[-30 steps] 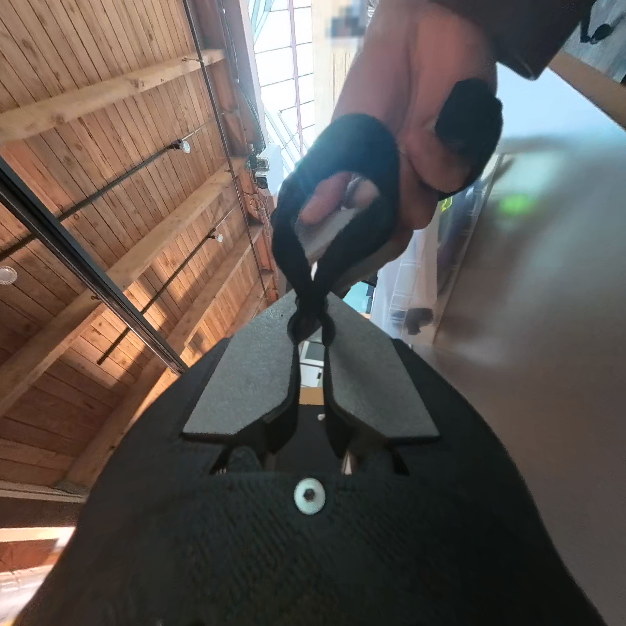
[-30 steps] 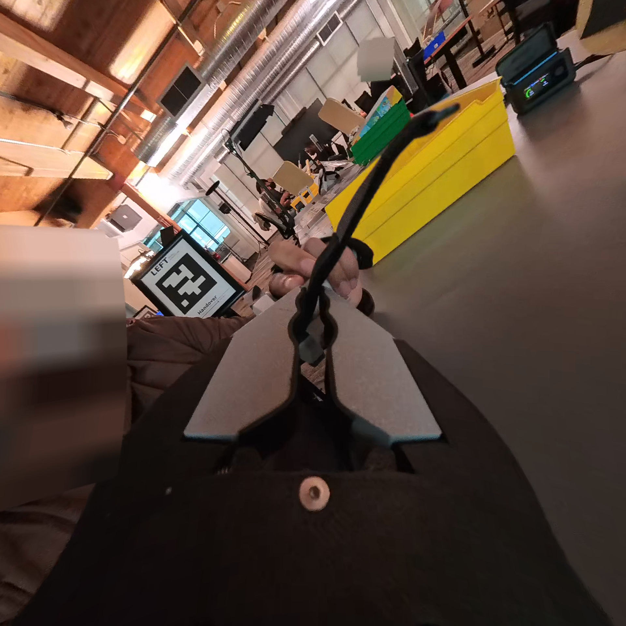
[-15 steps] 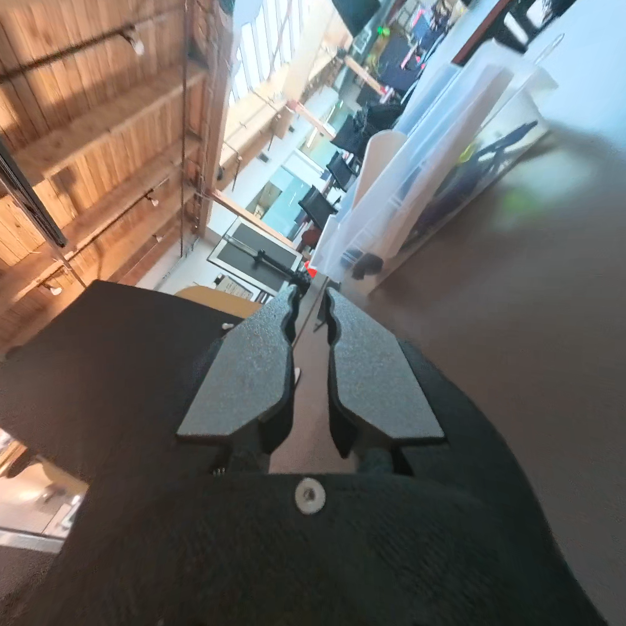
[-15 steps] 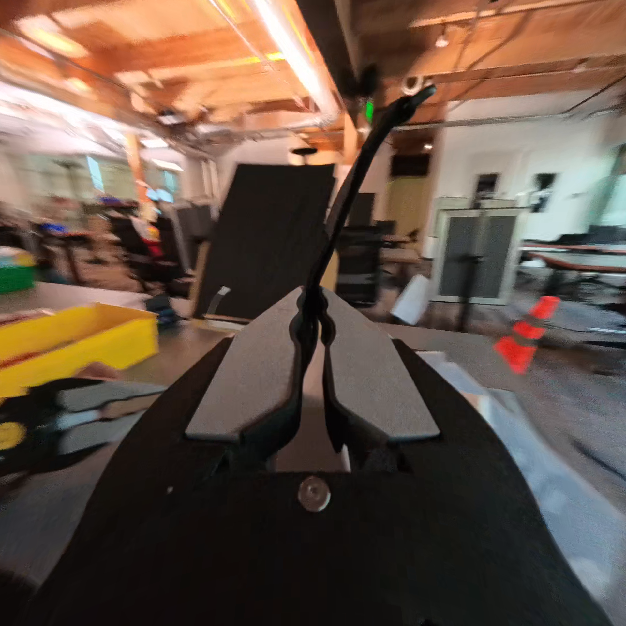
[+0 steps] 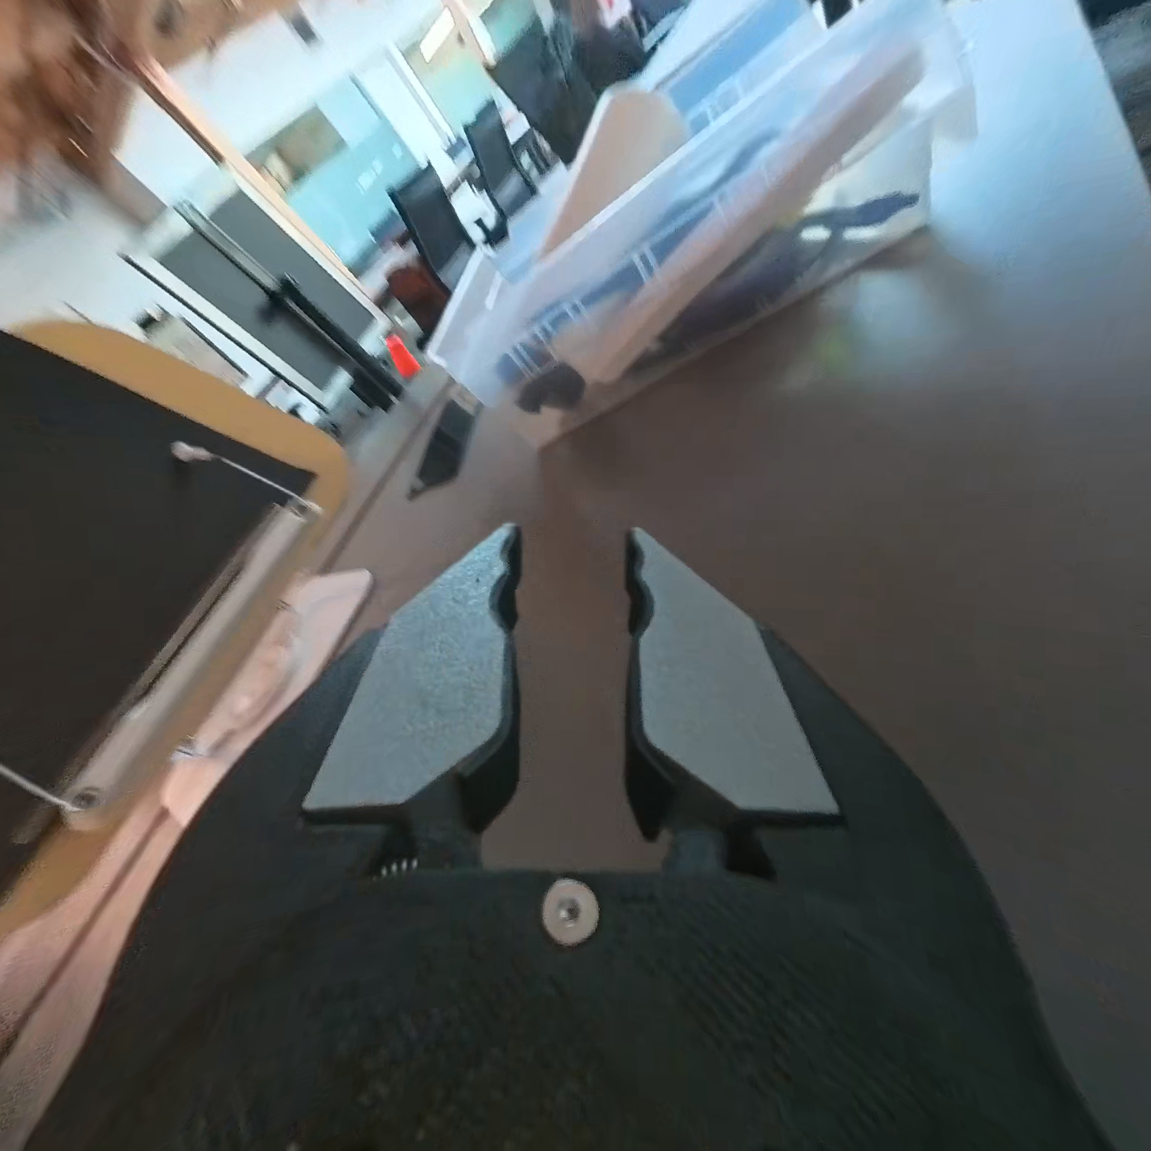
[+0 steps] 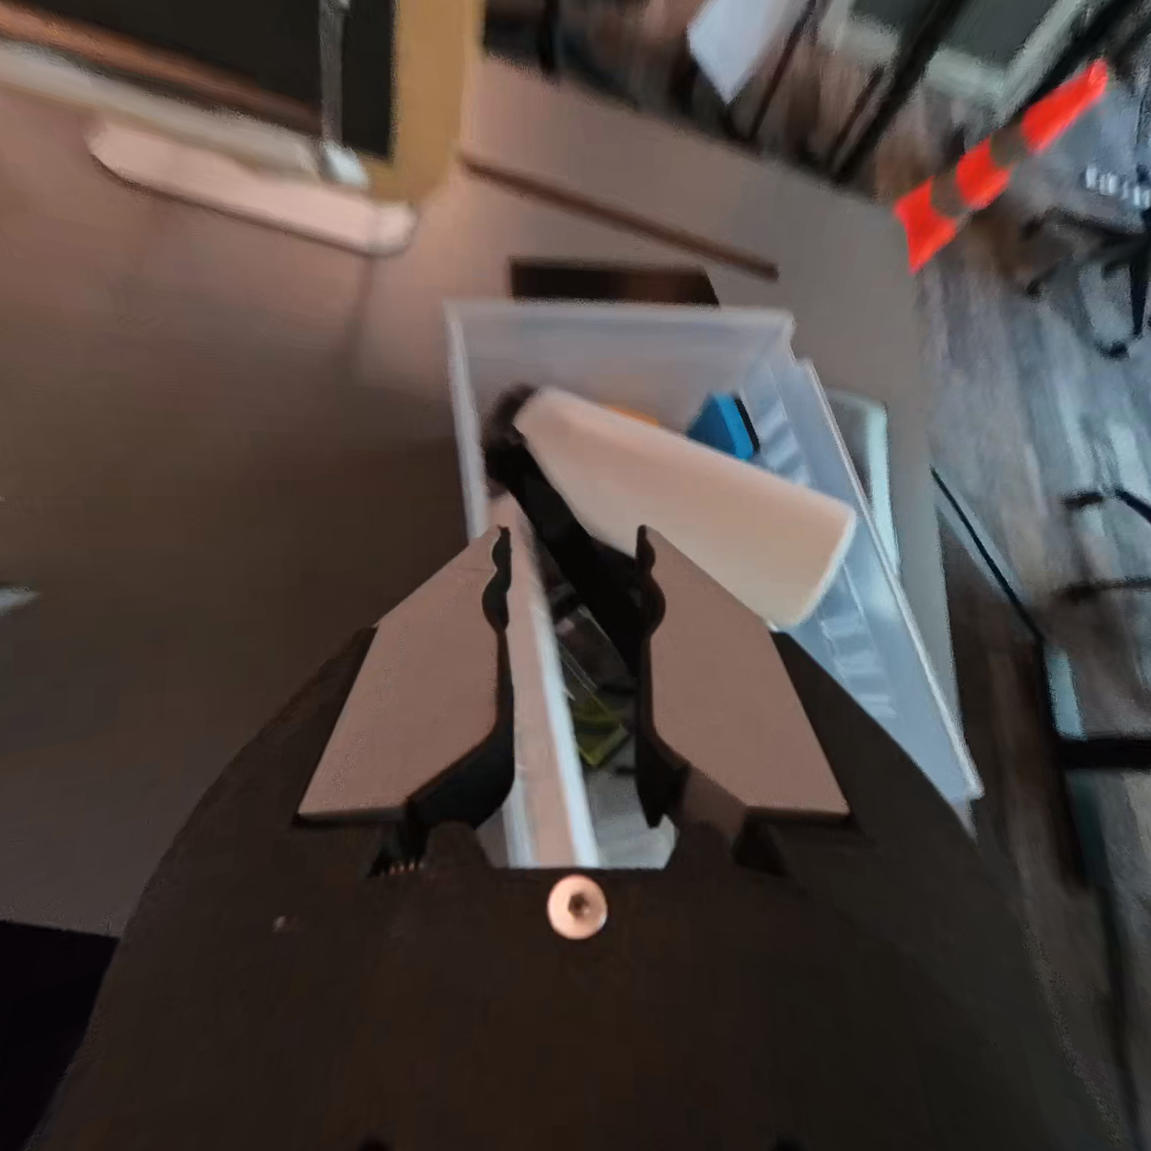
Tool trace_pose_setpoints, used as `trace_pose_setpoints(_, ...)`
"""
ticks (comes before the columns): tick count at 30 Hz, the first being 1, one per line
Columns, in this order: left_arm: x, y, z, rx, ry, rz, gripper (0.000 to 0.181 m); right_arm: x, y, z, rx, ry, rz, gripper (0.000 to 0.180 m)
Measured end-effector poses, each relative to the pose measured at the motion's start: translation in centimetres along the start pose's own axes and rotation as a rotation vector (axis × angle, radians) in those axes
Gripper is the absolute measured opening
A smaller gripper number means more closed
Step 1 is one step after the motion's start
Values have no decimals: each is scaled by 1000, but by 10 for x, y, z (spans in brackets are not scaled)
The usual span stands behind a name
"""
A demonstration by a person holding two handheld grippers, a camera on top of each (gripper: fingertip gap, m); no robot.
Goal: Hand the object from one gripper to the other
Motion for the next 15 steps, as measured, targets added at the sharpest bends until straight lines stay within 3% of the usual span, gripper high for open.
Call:
trace_pose_setpoints(4,-9,-3,-7,77,62,-78,44,79,2,13,-252,16,307,51)
trace_pose_setpoints(7,-10,5,-11,138,153,-155,49,132,-18,-4,-265,20,490,54)
trace_pose_setpoints(11,5,56,9,114,241,-316,53,168,-55,-38,-191,80,527,50)
trace_pose_setpoints(15,65,127,22,96,274,-334,33,181,-83,-62,-67,163,503,51)
Point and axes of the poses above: each gripper's, where its closed fingertips meet, y back along the fingers, z out of its top, x = y × z across the jaws, the point moved 6 cm from there along y, back along the fingers, and after that the axes turned 9 degrees about z, right-handed, at the moved point
